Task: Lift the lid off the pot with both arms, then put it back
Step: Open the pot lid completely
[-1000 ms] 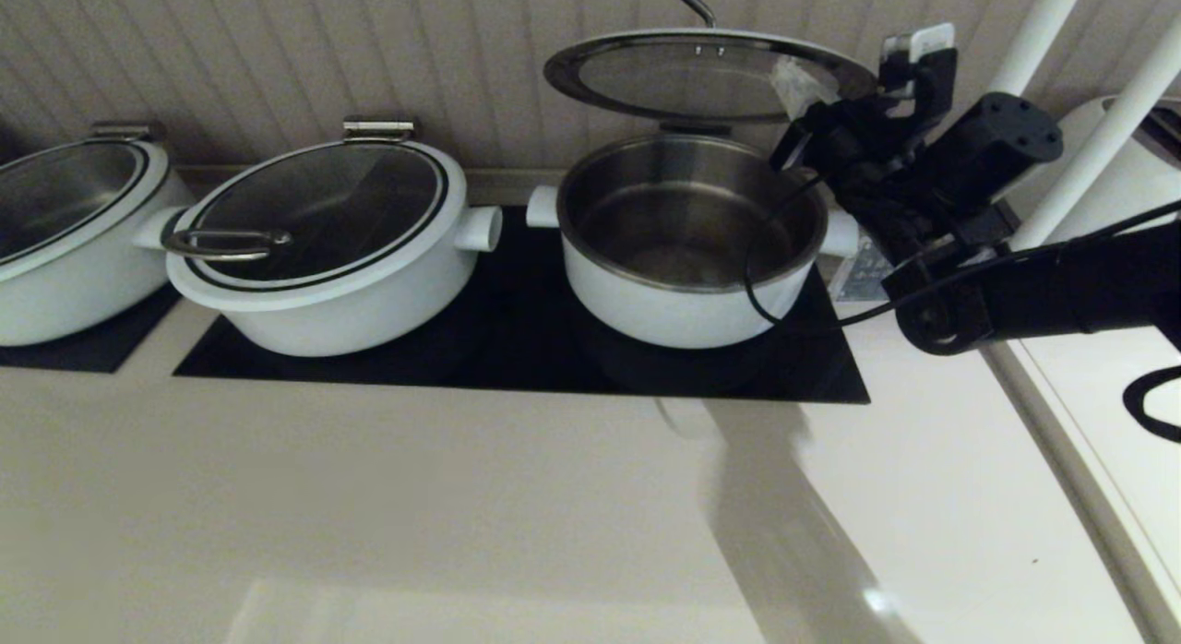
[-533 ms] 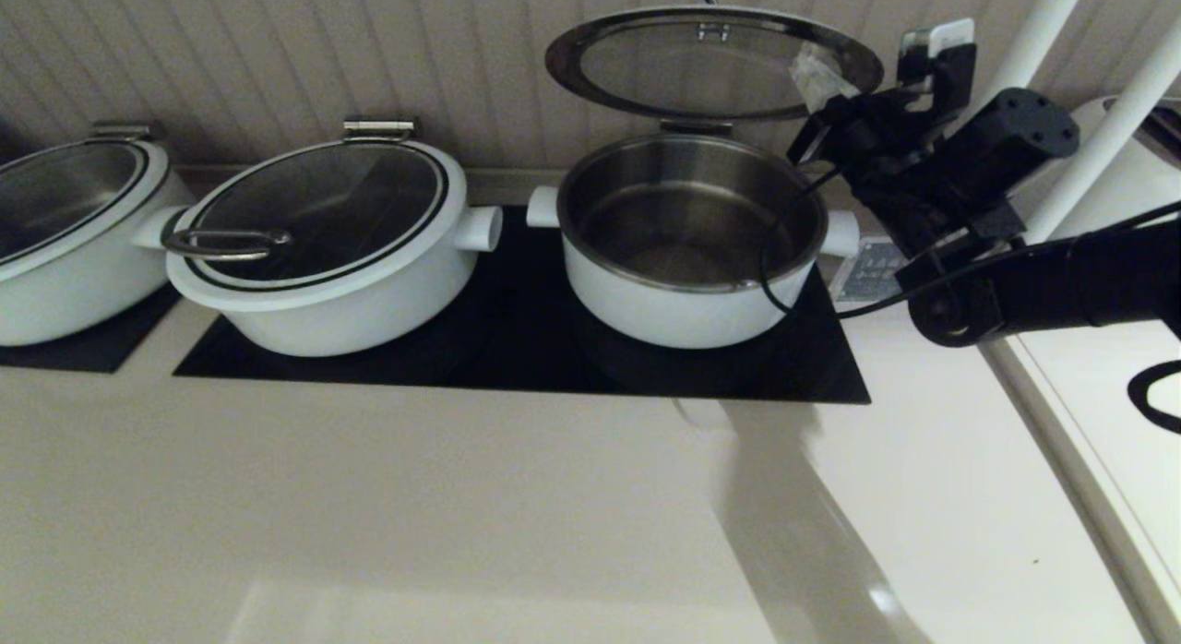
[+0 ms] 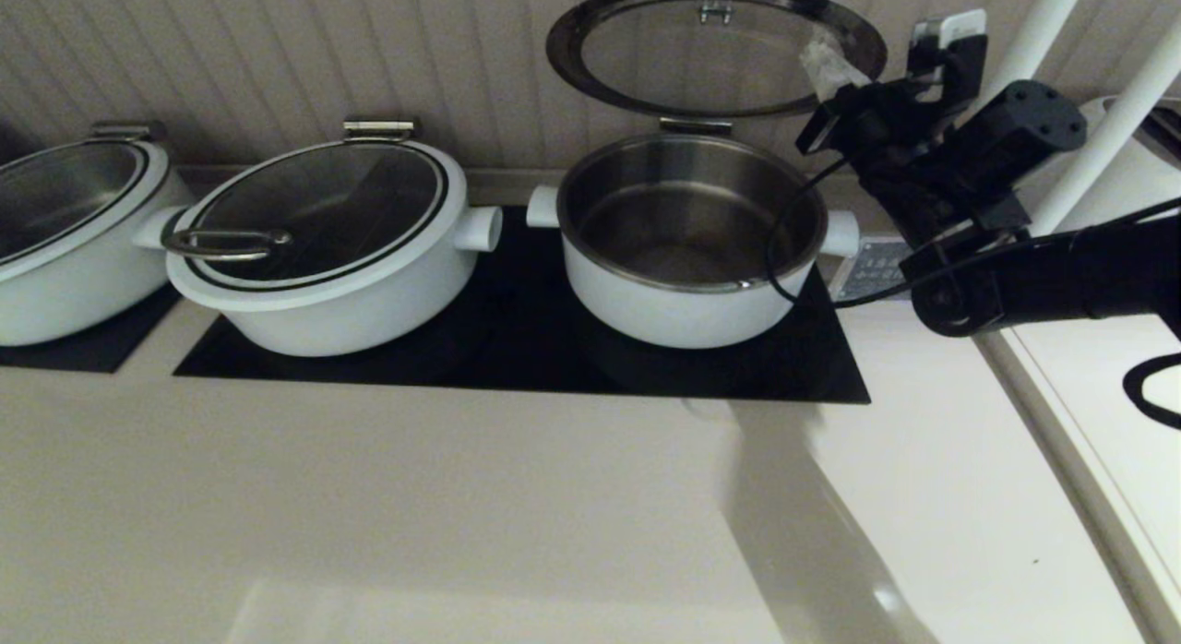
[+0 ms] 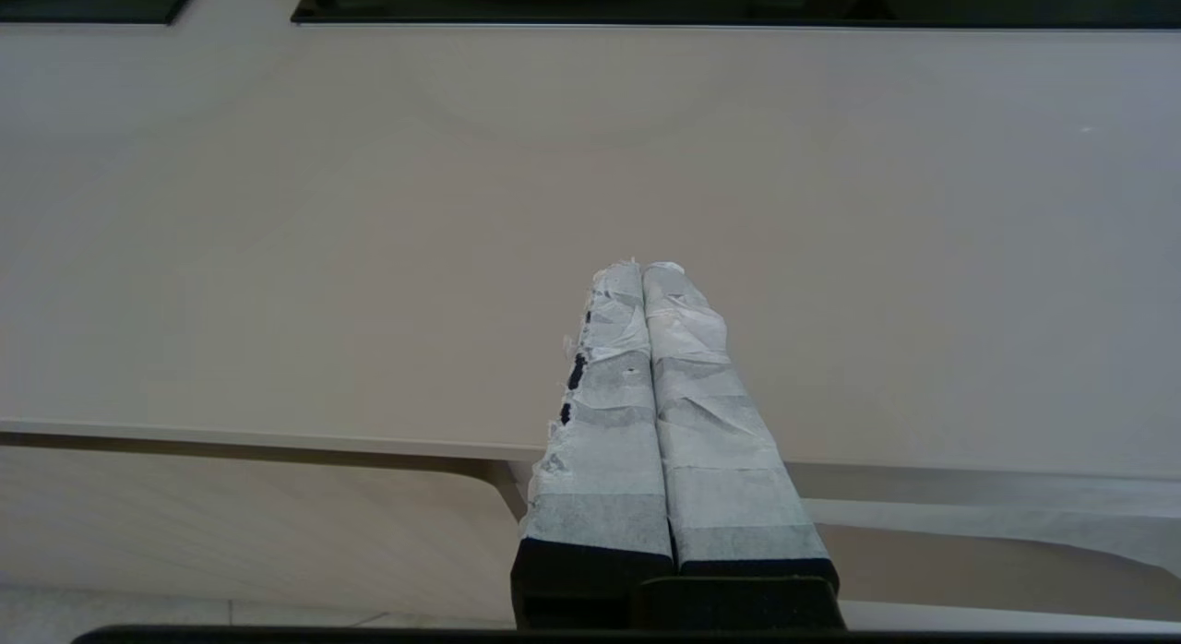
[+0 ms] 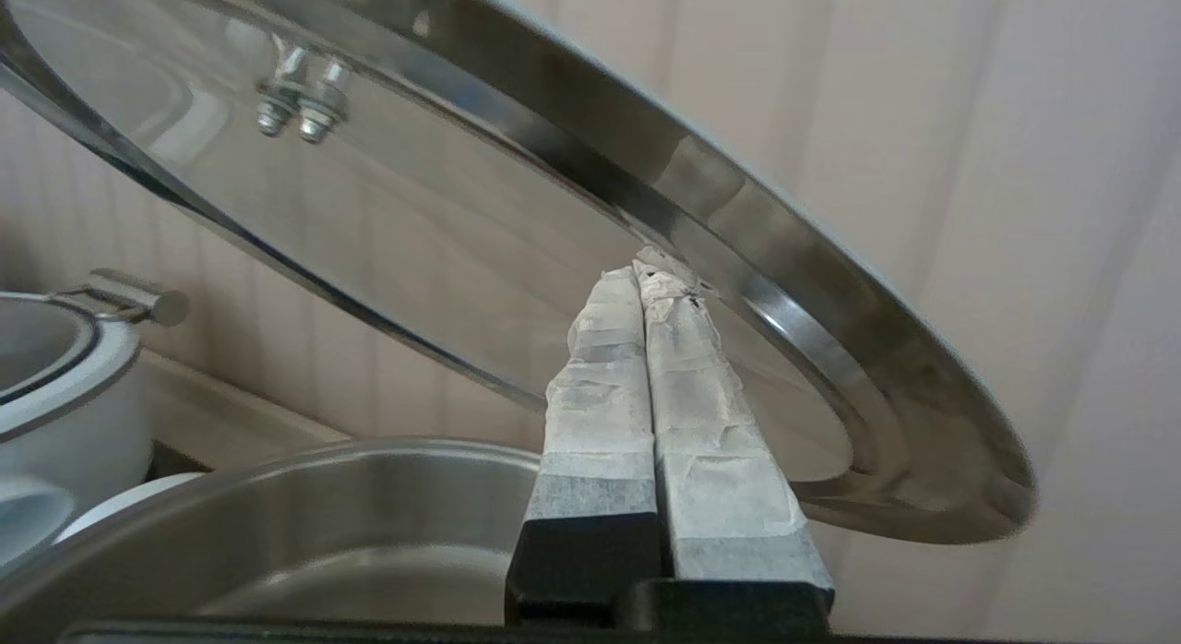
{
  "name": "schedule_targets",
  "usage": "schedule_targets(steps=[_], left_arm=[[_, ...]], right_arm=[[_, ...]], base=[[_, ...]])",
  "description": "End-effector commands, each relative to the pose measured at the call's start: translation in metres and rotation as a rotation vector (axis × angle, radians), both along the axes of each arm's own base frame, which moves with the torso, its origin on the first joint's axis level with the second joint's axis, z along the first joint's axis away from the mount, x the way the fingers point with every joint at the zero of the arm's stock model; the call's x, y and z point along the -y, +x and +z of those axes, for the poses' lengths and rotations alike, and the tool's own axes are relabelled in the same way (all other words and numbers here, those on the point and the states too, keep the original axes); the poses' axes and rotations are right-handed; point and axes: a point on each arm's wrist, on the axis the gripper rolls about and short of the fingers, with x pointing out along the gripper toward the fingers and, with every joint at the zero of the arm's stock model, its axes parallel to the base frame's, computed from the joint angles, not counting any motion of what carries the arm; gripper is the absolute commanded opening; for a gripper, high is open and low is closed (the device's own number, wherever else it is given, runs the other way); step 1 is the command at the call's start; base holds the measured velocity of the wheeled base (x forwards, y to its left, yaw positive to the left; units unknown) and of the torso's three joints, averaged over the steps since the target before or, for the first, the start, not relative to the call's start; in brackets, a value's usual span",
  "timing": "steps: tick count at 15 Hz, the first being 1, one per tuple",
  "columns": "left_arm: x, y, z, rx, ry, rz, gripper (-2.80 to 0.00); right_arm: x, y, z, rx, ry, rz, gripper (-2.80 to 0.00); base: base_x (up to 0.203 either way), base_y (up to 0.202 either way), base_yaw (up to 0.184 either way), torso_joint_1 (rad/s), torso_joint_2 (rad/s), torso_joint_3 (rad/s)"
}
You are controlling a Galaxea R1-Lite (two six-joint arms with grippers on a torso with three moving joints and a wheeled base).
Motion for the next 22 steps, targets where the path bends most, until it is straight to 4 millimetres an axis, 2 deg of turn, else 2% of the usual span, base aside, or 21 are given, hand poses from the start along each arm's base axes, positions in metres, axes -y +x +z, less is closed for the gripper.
schedule_targets(steps=[1,10,22], left_arm=[[0.000,0.000,0.000,0.001,0.000,0.000,-2.80],[0.000,0.000,0.000,0.002,0.000,0.000,-2.80],[0.000,0.000,0.000,0.001,0.000,0.000,-2.80]], right_arm=[[0.002,0.001,0.002,0.016,0.002,-0.005,-2.80],[0.007,0.001,0.014,0.042,0.008,-0.014,-2.80],[0.009,-0.009,0.006,-0.007,-0.010,-0.014,-2.80]], base=[[0.000,0.000,0.000,0.000,0.00,0.000],[0.000,0.000,0.000,0.000,0.00,0.000],[0.000,0.000,0.000,0.000,0.00,0.000]])
